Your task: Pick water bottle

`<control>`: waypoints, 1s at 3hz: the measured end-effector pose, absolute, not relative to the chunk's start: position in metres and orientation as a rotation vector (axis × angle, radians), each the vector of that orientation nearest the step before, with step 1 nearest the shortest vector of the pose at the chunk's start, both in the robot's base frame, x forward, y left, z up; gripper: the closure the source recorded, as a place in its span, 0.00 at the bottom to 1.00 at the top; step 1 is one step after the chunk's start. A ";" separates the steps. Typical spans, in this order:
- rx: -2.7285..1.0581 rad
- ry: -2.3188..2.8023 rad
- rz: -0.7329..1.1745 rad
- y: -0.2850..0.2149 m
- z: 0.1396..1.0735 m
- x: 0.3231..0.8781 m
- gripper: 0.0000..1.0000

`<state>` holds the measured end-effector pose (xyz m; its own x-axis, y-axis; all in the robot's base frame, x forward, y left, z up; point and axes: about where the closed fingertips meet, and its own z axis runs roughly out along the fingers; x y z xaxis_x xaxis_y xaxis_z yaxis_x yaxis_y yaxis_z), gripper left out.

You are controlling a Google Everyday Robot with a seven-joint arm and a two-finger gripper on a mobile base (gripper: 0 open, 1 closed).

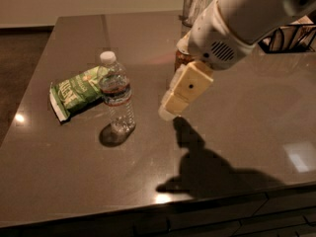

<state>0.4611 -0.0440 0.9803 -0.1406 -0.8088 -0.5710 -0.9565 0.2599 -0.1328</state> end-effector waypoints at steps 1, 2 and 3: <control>-1.553 1.999 0.379 -0.024 0.968 0.471 0.00; -1.513 1.973 0.411 -0.003 0.966 0.478 0.00; -1.495 1.936 0.451 0.021 0.969 0.478 0.00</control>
Offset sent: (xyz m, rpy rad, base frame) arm 0.0276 0.0624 -0.0194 0.1401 -0.0174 -0.0471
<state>0.4776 0.0208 0.9688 -0.1453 -0.7286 -0.6693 -0.9493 0.2933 -0.1131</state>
